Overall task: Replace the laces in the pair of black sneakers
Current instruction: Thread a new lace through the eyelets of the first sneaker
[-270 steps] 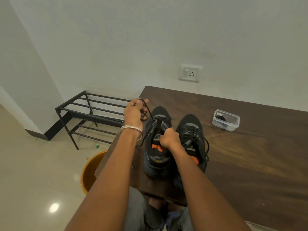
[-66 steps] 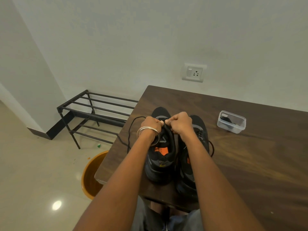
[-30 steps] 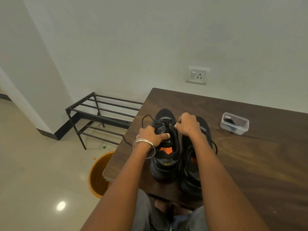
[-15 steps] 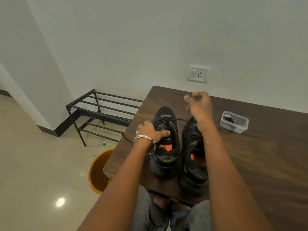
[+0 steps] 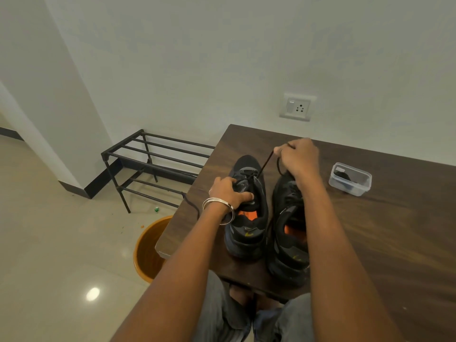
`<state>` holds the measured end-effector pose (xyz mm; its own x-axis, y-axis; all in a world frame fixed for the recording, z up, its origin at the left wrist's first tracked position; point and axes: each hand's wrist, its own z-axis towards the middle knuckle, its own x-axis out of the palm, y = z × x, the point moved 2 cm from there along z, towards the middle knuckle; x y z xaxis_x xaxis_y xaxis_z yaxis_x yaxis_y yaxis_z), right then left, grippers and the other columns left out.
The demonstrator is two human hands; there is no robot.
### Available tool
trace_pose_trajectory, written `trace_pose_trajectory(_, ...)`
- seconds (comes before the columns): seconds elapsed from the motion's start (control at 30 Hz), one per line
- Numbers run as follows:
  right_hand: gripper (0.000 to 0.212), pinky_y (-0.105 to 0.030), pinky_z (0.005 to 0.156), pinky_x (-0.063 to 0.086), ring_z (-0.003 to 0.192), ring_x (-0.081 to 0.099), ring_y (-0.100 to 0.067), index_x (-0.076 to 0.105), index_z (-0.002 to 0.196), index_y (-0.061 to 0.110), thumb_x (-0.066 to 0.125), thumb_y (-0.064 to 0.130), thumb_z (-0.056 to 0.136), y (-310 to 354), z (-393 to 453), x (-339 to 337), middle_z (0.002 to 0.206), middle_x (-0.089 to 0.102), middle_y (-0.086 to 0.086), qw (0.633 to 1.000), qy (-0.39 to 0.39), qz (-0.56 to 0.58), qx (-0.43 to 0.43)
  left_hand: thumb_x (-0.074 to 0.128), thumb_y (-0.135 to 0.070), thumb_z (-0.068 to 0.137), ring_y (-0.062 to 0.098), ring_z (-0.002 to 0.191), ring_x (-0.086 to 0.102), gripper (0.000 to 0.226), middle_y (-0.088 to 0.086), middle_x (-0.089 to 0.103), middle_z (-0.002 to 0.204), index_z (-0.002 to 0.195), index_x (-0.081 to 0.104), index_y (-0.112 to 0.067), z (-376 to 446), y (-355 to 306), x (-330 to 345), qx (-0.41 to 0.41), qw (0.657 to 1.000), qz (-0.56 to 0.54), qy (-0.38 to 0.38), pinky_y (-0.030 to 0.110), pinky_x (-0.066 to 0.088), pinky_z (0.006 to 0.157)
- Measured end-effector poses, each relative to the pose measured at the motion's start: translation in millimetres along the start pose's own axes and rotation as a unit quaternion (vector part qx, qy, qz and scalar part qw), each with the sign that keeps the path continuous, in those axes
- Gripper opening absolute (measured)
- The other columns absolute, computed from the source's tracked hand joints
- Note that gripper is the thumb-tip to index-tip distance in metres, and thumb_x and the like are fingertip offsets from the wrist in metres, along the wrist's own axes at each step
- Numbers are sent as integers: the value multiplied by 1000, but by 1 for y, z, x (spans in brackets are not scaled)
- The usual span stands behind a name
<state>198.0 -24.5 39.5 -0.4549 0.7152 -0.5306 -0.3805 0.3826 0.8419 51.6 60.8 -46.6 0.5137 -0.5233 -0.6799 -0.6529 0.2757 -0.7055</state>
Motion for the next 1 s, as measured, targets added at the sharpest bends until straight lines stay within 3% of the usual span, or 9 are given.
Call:
trace_pose_trajectory(0.07,25,-25,77,43,71,56,-2,71,94,-9,66,15,92,2,-3,-8,89,71,-7,999,-28,26,11,77,-41,76,27,114,51,71,9,43,130,135,49,-12,0,0,1,0,1000,-3,-3,34,46,95)
trace_pose_trajectory(0.23,22,-29,79,48,87,66,-20,72,85,-7,68,14,90,-3,-9,-15,77,67,1,998,-61,-18,2,77,-41,76,27,115,50,72,9,42,131,136,49,-13,-1,0,2,-2,1000,-9,-5,35,46,95)
trace_pose_trajectory(0.4,7,-35,90,49,111,59,-27,75,87,16,70,21,89,-5,-5,-15,111,67,-11,994,-87,-58,-33,78,-42,75,29,116,50,72,10,43,132,135,50,-14,-2,-1,2,-7,1000,2,-11,38,47,97)
trace_pose_trajectory(0.5,42,-44,108,33,134,28,-33,55,134,15,62,24,94,2,-8,-16,140,39,-14,988,-11,-154,-24,78,-46,73,31,121,45,73,10,41,133,134,49,-19,-4,-2,-2,-1,999,33,-34,44,45,100)
trace_pose_trajectory(0.6,39,-50,110,28,138,22,-36,48,132,11,44,2,94,12,-13,-14,147,33,-17,980,96,-165,-51,80,-45,72,25,110,54,60,7,53,123,122,60,-19,-6,-7,-6,29,998,30,-50,43,48,95)
trace_pose_trajectory(0.7,33,-52,104,40,124,47,-42,51,125,-12,35,-8,96,11,-15,-4,130,52,-30,968,174,-161,-84,79,-38,76,14,85,58,45,4,66,103,110,67,-12,-10,-12,-6,43,998,3,-41,30,51,82)
trace_pose_trajectory(0.83,27,-13,63,52,74,63,-10,68,114,2,48,-5,98,7,-19,11,95,69,-11,977,186,-82,-57,75,-38,79,18,90,64,41,7,69,103,108,68,-9,-11,-13,-5,45,998,23,-41,30,51,80)
trace_pose_trajectory(0.9,18,-12,52,52,66,62,-13,70,102,2,55,-5,96,0,-19,19,89,70,-14,985,161,-55,-28,75,-38,80,20,94,65,45,8,69,107,113,67,-9,-10,-12,-3,48,998,27,-41,32,53,83)
trace_pose_trajectory(1.0,6,-21,59,59,62,65,-17,72,92,1,66,1,91,-11,-17,31,82,72,-14,991,126,-42,-11,74,-39,80,22,99,63,54,8,64,115,126,61,-15,-9,-12,-1,54,997,35,-46,37,54,87)
